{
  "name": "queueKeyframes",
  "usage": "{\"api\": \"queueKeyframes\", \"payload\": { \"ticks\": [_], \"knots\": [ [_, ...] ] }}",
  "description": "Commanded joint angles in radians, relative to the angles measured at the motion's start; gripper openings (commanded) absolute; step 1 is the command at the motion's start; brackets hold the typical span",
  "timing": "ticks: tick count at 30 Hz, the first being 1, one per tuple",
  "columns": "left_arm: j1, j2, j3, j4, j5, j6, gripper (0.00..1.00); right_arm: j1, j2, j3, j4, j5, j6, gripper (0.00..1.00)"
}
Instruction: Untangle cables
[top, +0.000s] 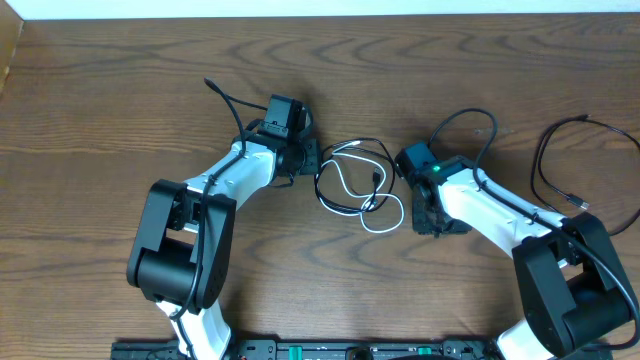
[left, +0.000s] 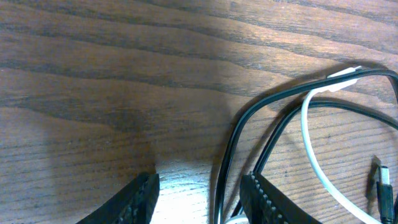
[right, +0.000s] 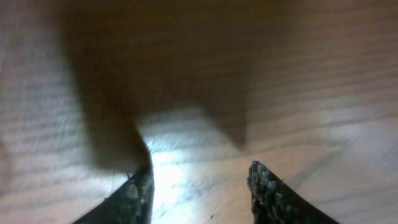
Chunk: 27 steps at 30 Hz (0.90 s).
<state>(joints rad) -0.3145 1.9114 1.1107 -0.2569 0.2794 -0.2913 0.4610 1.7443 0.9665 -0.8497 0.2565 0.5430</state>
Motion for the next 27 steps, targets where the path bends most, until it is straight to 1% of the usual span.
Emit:
{"api": "queueKeyframes", "payload": {
  "ticks": [1, 4, 6, 9, 12, 15, 18, 24, 27],
  "knots": [
    [0.005, 0.032, 0.006, -0.006, -0.003, -0.001, 0.48, -0.032, 0.008, 0.002, 0.04, -0.014, -0.031, 0.53],
    [0.005, 0.032, 0.006, -0.009, -0.003, -0.001, 0.47, -0.052, 0.008, 0.004, 0.086, -0.235, -0.122, 0.59],
    [0.006, 0.032, 0.006, -0.011, -0.003, -0.001, 0.47, -0.069, 0.008, 0.026, 0.071, -0.296, -0.122, 0.58],
    [0.005, 0.032, 0.006, -0.013, -0.002, -0.001, 0.4, -0.088, 0.008, 0.087, 0.01, -0.316, -0.123, 0.59],
    [0.005, 0.032, 0.006, -0.027, -0.003, -0.002, 0.32, -0.095, 0.008, 0.155, -0.049, -0.323, -0.164, 0.61],
    [0.005, 0.032, 0.007, -0.068, -0.003, -0.014, 0.28, -0.085, 0.008, 0.198, -0.077, -0.338, -0.167, 0.62],
    [0.006, 0.032, 0.007, -0.1, -0.004, -0.018, 0.28, -0.063, 0.009, 0.2, -0.079, -0.34, -0.163, 0.62],
    [0.006, 0.032, 0.007, -0.104, -0.003, -0.024, 0.29, -0.011, 0.009, 0.19, -0.069, -0.317, -0.143, 0.63],
    [0.006, 0.032, 0.007, -0.101, -0.003, -0.024, 0.34, 0.016, 0.009, 0.188, -0.06, -0.285, -0.128, 0.63]
  ]
}}
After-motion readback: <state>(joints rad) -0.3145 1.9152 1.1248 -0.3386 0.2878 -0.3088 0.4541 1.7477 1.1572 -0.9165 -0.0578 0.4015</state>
